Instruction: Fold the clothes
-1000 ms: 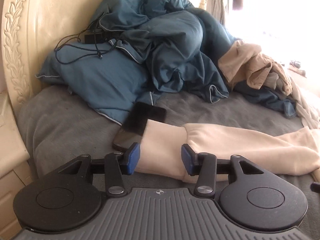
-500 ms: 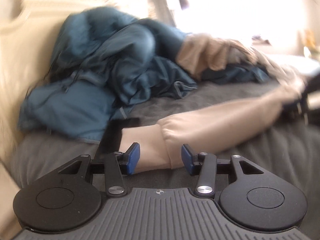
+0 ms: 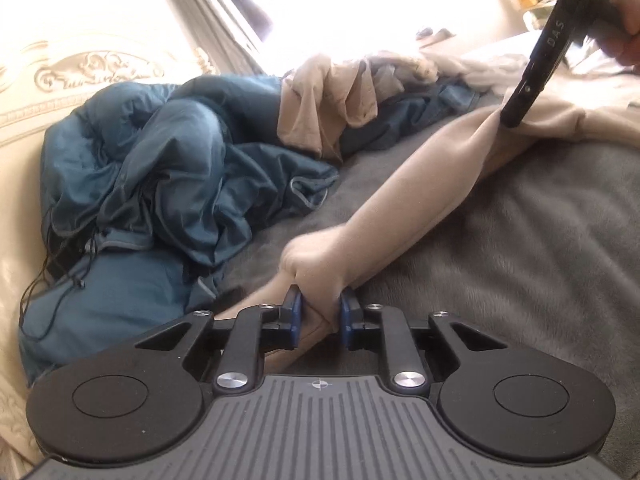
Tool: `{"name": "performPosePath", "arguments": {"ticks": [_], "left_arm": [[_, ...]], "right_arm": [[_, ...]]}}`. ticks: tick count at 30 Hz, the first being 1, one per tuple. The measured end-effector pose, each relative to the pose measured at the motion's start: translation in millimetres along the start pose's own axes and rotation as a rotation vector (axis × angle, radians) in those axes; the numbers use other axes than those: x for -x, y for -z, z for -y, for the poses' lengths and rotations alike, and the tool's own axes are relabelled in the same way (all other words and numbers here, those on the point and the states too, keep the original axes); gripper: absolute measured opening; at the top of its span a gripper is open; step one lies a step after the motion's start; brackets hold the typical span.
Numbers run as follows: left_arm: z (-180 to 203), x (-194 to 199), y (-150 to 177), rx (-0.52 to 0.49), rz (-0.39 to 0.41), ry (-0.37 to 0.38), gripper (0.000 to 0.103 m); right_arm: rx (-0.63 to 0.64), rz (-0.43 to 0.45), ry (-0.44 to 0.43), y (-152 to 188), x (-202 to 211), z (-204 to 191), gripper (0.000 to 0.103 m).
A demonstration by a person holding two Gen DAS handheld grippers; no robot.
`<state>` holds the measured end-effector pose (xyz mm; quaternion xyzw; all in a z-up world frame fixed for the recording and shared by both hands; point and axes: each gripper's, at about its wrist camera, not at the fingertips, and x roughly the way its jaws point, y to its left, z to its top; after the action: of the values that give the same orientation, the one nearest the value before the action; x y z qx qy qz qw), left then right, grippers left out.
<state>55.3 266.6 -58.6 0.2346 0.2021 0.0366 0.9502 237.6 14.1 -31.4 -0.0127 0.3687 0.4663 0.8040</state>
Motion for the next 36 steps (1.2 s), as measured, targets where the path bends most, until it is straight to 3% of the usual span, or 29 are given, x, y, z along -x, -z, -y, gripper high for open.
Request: {"name": "performPosePath", "arguments": {"ticks": [3, 5, 8, 10, 13, 15, 18, 22, 24, 28, 32, 36], "left_arm": [[-27, 21, -17, -0.017, 0.053, 0.080, 0.016], [-34, 29, -21, -0.062, 0.034, 0.143, 0.016], [-23, 21, -6, -0.132, -0.100, 0.258, 0.016], [-7, 14, 12, -0.184, -0.185, 0.302, 0.018], [0, 20, 23, -0.199, -0.194, 0.272, 0.021], [-10, 28, 20, -0.129, -0.185, 0.269, 0.024], [-29, 45, 15, -0.029, -0.149, 0.288, 0.024], [-46, 62, 8, 0.089, -0.076, 0.303, 0.024], [-49, 62, 3, 0.153, -0.037, 0.300, 0.025], [-31, 33, 0, 0.192, -0.061, 0.246, 0.028], [-13, 6, 21, 0.199, -0.163, 0.258, 0.028], [-11, 12, 33, 0.206, -0.155, 0.253, 0.027]], "right_arm": [[0.069, -0.025, -0.075, -2, 11, 1, 0.004], [0.143, -0.096, -0.104, 7, 7, -6, 0.004], [0.278, -0.259, -0.068, 38, -22, -24, 0.004], [0.327, -0.267, -0.037, 51, -31, -30, 0.007], [0.288, -0.273, -0.073, 42, -19, -28, 0.015], [0.265, -0.268, -0.133, 30, -3, -26, 0.022], [0.247, -0.171, -0.226, 6, 23, -20, 0.031], [0.234, -0.079, -0.080, -30, 6, -9, 0.039], [0.241, -0.104, -0.054, -43, -25, -8, 0.040], [0.289, -0.180, -0.017, -61, -93, -3, 0.040], [0.309, -0.255, -0.071, -61, -135, -7, 0.040], [0.423, -0.337, -0.131, -51, -142, -15, 0.043]]}}
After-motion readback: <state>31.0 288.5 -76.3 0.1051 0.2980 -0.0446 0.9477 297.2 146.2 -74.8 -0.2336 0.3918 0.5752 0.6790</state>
